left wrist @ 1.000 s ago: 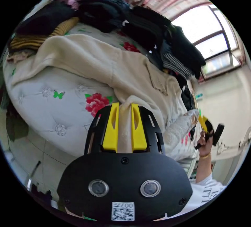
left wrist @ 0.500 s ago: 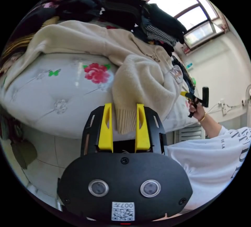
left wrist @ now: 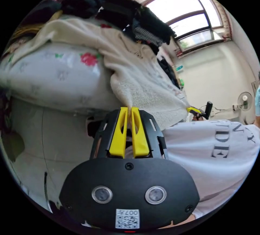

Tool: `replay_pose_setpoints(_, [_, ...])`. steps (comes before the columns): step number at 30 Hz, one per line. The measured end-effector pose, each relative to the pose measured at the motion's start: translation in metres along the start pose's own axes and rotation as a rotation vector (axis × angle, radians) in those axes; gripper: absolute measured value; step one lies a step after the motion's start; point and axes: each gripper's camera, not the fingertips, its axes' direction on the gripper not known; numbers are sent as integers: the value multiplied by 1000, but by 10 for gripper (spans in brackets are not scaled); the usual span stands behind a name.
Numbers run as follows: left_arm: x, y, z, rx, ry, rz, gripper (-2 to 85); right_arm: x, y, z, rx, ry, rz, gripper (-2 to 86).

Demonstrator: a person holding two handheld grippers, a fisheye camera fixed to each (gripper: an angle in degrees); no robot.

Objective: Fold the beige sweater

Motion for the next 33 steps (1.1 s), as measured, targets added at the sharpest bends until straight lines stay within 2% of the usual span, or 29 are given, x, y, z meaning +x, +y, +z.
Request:
replay_pose_setpoints(3, [-31,37,51,-167,-154,-160,-4,18,51,97,-196,-21,130,3])
replay_pose_setpoints(6, [-62,62,74,-150,-102,-335,-2,48,90,175,-284,-80,286,4])
replay_pose_setpoints(7, [-68,68,70,-127,-85,-393,-1,56,97,185,-269,-121,321,5])
replay_pose_setpoints(9, [-66,73,55,-91,-97,-381,2,61,102,183,-233,-131,326,8])
replay_pose_setpoints(12, [-59,78,35,-76,-193,-314,16,63,105,177,-225,-77,282,20])
replay_pose_setpoints(14, [-61,80,24,-48,-198,-340,28,67,106,171,-204,-25,270,30])
replay_pose_setpoints(17, [-65,85,-2,15,-304,-418,53,79,102,158,-119,3,296,47])
replay_pose_setpoints(21, [-76,79,-54,161,-303,-449,70,85,76,152,2,26,279,58])
replay_pose_setpoints(28, [-134,31,-136,449,-164,-572,99,64,-18,195,15,63,108,65])
replay_pose_setpoints(33, [-183,-17,-174,562,-105,-633,120,51,-70,230,-1,68,35,64])
